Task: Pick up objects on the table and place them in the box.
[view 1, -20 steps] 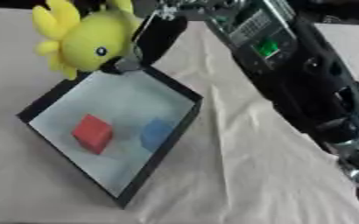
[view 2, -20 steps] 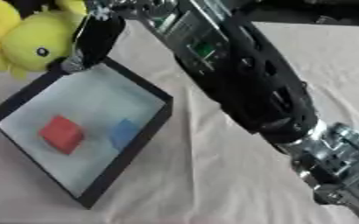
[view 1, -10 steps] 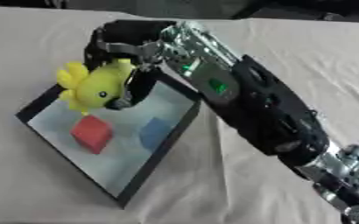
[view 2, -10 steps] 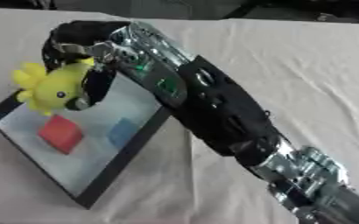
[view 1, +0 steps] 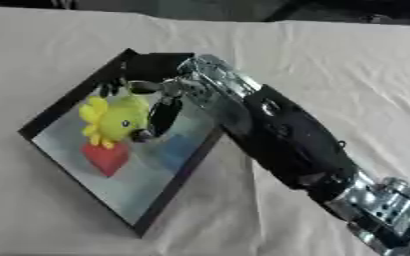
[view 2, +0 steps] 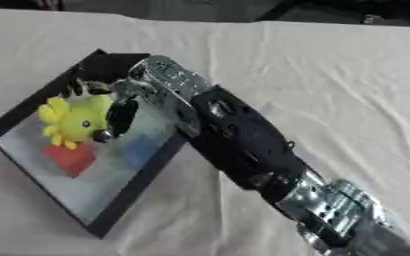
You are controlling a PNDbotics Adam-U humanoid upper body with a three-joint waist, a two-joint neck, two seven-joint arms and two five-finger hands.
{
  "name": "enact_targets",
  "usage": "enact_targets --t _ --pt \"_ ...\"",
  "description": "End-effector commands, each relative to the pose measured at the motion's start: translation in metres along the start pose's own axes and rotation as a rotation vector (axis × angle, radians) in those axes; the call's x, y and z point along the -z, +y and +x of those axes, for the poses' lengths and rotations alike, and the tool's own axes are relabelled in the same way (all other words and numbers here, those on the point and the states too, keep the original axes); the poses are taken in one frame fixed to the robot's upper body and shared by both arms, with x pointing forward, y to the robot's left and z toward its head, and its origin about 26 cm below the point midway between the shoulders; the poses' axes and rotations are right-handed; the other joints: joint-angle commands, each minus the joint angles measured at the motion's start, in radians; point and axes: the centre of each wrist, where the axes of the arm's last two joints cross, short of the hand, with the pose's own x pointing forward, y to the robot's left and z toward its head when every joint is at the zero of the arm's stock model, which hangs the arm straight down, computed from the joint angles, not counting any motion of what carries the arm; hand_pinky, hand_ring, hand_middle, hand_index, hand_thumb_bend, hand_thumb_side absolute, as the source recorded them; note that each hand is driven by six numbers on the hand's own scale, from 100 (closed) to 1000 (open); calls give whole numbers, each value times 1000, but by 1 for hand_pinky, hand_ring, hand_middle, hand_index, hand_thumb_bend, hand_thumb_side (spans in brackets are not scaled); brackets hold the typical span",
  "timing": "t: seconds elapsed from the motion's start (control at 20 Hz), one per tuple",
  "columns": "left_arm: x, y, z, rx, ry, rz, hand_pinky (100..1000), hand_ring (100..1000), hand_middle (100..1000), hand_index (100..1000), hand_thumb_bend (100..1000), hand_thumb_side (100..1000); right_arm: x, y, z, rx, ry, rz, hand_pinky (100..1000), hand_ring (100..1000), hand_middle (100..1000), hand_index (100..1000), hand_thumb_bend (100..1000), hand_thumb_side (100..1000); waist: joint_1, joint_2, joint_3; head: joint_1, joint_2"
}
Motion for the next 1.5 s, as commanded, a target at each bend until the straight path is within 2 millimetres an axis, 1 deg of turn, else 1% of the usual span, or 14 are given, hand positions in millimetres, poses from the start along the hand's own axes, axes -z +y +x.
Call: enact_targets --t 0.05,0.3,0.5,0.55,0.65,0.7,0.75,0.9,0.95,1.15,1.35,1.4,1.45,1.5 --pt "3 2 8 3 -32 -4 827 587 799 775 420 654 -9 -15 -2 -20 4 -46 909 897 847 924 545 382 11 -13 -2 3 -1" --pt "4 2 8 5 -33 -8 827 587 799 776 421 654 -21 -29 -1 17 8 -120 905 887 841 923 536 359 14 -15 -7 5 -1" --pt "4 2 8 7 -33 -9 828 587 798 775 422 654 -39 -43 0 60 34 -202 902 877 840 927 521 337 17 -17 -11 11 -1" --pt "4 2 8 9 -33 -8 828 587 798 776 422 654 -45 -47 -1 75 39 -225 901 871 838 930 537 338 18 -17 -13 13 -1" --pt "3 4 8 12 -33 -3 828 586 798 776 423 654 -57 -52 -3 126 51 -277 895 851 827 938 608 349 21 -18 -17 22 -1" --pt "3 5 7 14 -30 2 828 586 798 775 423 654 -65 -54 -5 170 61 -322 895 844 823 943 585 351 22 -18 -21 28 -1" --pt "2 5 6 16 -28 4 828 586 798 776 424 654 -71 -55 -6 223 69 -366 893 836 816 945 505 379 23 -19 -24 29 -1" --pt "3 5 7 14 -30 4 828 586 798 775 424 653 -90 -55 -9 380 76 -482 887 823 803 941 411 381 24 -23 -31 25 -1" --pt "3 5 7 15 -30 3 827 586 798 775 424 652 -97 -55 -11 428 71 -515 886 820 802 937 384 378 25 -24 -33 25 -1" --pt "3 5 7 17 -30 -1 827 586 797 775 426 652 -120 -53 -17 584 42 -601 884 819 805 935 328 367 26 -29 -40 31 -1" --pt "3 5 7 18 -31 0 827 586 797 775 427 651 -142 -48 -25 706 15 -668 886 814 797 930 307 321 27 -30 -42 34 -1" --pt "3 6 7 19 -33 1 827 586 798 776 427 651 -150 -46 -28 737 17 -702 884 803 774 919 318 307 27 -30 -42 37 -1" --pt "3 6 7 20 -34 3 827 586 798 776 426 654 -159 -45 -32 764 31 -741 873 750 691 884 368 280 26 -31 -43 39 -1" --pt "3 6 8 21 -35 3 827 587 795 776 425 660 -169 -43 -36 779 70 -792 875 754 694 882 377 274 26 -31 -44 41 -1"
